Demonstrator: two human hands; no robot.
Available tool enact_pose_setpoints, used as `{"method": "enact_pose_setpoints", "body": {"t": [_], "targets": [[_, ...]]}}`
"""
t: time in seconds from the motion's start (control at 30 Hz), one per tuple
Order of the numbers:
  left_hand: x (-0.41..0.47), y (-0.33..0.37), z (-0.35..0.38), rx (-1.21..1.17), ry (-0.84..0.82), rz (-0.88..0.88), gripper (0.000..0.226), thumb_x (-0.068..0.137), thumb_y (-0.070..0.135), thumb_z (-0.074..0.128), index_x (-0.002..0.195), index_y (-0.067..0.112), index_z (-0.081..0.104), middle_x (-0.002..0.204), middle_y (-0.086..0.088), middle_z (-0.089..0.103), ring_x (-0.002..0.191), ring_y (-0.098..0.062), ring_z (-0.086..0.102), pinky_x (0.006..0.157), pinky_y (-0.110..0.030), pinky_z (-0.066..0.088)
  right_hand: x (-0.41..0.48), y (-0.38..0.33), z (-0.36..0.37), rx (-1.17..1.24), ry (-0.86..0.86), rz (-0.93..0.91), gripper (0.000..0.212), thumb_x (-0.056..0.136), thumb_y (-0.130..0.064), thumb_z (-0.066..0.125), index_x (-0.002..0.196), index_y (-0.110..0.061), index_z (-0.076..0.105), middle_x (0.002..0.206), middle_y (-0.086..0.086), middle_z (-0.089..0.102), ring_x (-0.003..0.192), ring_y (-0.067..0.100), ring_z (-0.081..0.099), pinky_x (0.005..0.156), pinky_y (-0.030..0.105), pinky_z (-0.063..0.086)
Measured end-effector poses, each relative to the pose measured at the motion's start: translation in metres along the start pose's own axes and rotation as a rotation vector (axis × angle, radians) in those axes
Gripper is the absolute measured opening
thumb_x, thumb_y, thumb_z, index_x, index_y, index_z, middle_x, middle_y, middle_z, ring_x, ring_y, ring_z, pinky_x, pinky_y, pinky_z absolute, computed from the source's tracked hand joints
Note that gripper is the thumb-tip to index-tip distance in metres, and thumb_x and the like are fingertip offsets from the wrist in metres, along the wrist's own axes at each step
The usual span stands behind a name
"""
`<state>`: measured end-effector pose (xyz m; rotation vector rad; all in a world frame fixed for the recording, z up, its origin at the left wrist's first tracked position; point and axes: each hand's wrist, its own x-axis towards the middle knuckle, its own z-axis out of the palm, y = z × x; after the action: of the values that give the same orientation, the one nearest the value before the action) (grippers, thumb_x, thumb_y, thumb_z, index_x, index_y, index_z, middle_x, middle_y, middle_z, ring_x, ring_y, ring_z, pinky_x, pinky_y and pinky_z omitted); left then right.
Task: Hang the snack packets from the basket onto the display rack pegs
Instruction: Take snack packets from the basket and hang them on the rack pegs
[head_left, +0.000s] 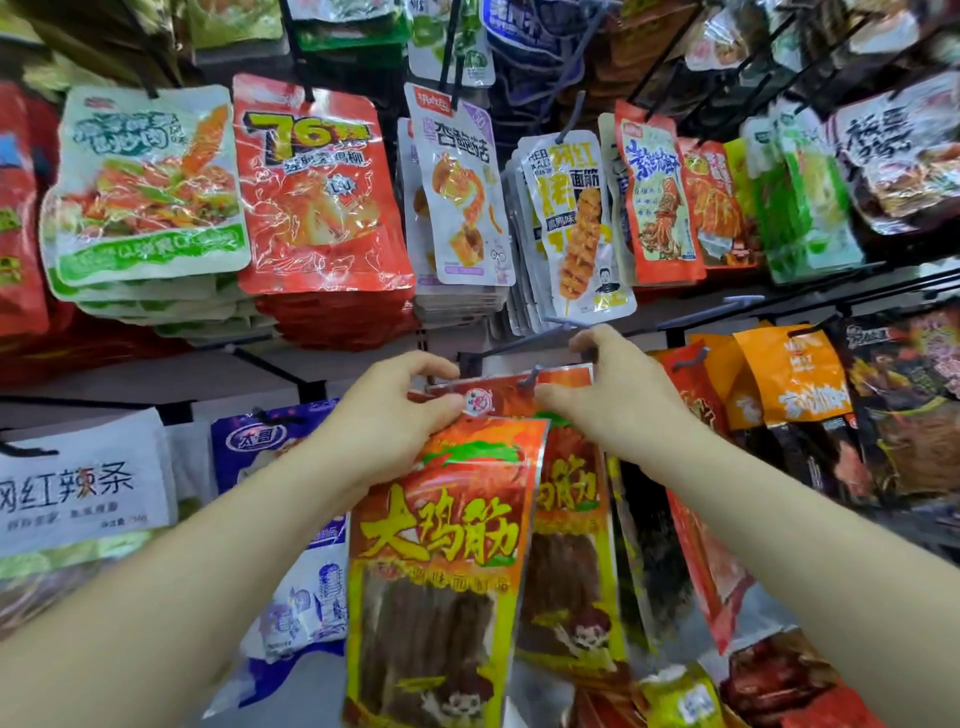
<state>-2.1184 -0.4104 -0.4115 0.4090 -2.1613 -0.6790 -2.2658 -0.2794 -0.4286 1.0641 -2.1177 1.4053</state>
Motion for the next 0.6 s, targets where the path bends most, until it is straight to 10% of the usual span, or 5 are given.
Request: {"method": "enact_pose_setpoints", "body": {"t": [0.17, 0.27, 0.33, 0.6], "targets": [[-0.009, 0.001, -0.002, -0.113, -0.062, 0.038, 0.013, 0.087, 0.016, 0.071, 0.077, 0.024, 0.077, 0.076, 0.004, 0.075, 0.070, -0.010, 0.065, 0.076, -0.032, 0.052, -0.032, 0.000, -0.014, -0.022, 0.291, -0.238, 0.030, 0.092, -0.038, 0.055, 0.117, -0.022, 0.059, 0.107, 0.001, 0.056, 0.101, 0.021, 0.055, 0.087, 0.035, 0.043], [-0.008, 0.014, 0.013, -0.212, -0.030, 0.095, 0.015, 0.086, 0.016, 0.071, 0.074, 0.023, 0.075, 0.072, 0.008, 0.074, 0.065, -0.002, 0.064, 0.069, -0.023, 0.051, -0.038, -0.002, -0.013, 0.411, -0.047, -0.032, 0.036, 0.081, -0.052, 0.068, 0.097, -0.021, 0.069, 0.090, -0.001, 0.072, 0.087, 0.016, 0.068, 0.083, 0.038, 0.053], [-0.005, 0.024, 0.023, -0.274, 0.003, 0.116, 0.018, 0.085, 0.015, 0.072, 0.070, 0.024, 0.073, 0.067, 0.009, 0.072, 0.062, -0.001, 0.062, 0.066, -0.020, 0.051, -0.039, -0.003, -0.011, 0.775, -0.269, 0.089, 0.026, 0.079, -0.029, 0.076, 0.098, -0.013, 0.071, 0.090, 0.008, 0.076, 0.080, 0.021, 0.072, 0.077, 0.039, 0.059], [0.006, 0.035, 0.036, -0.291, 0.084, 0.054, 0.012, 0.082, 0.019, 0.075, 0.070, 0.021, 0.076, 0.071, 0.001, 0.074, 0.069, -0.012, 0.068, 0.070, -0.031, 0.055, -0.022, -0.002, -0.012, 0.945, -0.146, 0.201, 0.025, 0.076, 0.005, 0.075, 0.097, -0.007, 0.068, 0.078, 0.013, 0.072, 0.065, 0.027, 0.069, 0.061, 0.038, 0.059]]}}
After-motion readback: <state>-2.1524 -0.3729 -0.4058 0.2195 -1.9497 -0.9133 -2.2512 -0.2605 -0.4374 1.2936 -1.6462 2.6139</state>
